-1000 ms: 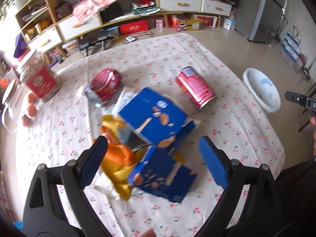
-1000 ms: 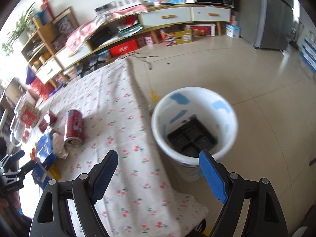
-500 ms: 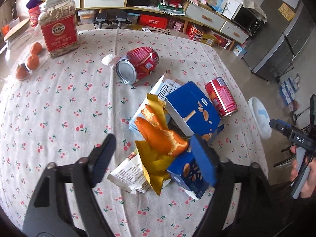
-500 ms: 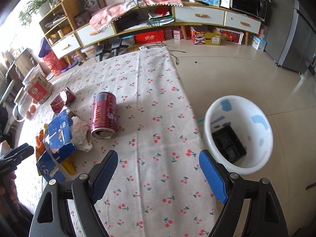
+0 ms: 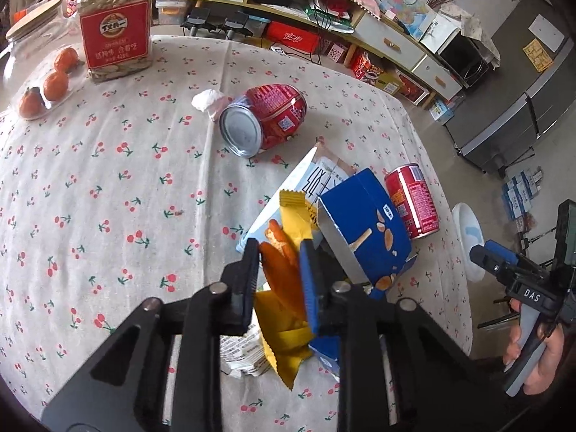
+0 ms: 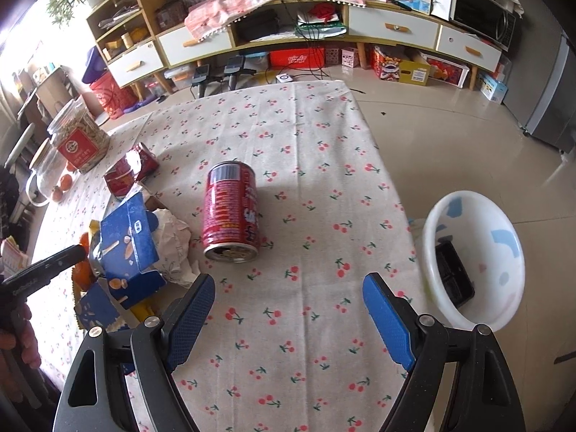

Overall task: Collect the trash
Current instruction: 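Grasp the blue snack box with the right tool and lift it, then carry the blue snack box over the white bin with the right tool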

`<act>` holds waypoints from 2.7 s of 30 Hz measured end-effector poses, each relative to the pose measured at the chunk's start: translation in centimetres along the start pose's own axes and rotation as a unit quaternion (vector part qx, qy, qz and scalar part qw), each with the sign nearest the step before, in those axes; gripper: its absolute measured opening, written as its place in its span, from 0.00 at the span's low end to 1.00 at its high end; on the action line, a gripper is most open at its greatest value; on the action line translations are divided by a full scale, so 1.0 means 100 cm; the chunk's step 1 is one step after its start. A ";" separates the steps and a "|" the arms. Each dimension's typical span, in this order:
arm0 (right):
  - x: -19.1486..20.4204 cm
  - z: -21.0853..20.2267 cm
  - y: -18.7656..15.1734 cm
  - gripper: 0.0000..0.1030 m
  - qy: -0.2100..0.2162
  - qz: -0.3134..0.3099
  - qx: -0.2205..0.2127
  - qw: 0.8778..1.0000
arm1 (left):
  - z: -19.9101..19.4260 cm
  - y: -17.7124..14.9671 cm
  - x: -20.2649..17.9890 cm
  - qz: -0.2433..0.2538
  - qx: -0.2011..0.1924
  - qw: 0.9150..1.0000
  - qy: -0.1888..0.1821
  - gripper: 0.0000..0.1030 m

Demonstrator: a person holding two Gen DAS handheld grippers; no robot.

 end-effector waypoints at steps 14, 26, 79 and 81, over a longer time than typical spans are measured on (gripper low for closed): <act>0.061 0.013 0.008 0.83 0.051 -0.042 -0.005 0.998 | -0.052 0.001 0.011 -0.009 -0.064 0.998 -0.014 0.08; 0.131 0.049 0.006 0.84 0.095 -0.127 0.022 0.987 | -0.084 0.003 0.032 0.011 -0.113 0.993 0.041 0.08; -0.013 -0.040 -0.001 0.70 0.081 0.023 -0.067 0.994 | -0.092 0.005 -0.031 0.030 -0.127 0.991 -0.038 0.07; -0.027 -0.043 -0.005 0.70 0.074 0.034 -0.068 0.994 | -0.088 0.004 -0.039 0.035 -0.121 0.991 -0.045 0.07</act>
Point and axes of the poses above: each gripper's, at about its wrist camera, not at the fingertips, and z roughly the way its jaws point, x to its left, y to its top, the point moved 3 cm from there along z, roughly the way its jaws point, and after that the axes turned 5 degrees about -x, right-handed, at the moved point
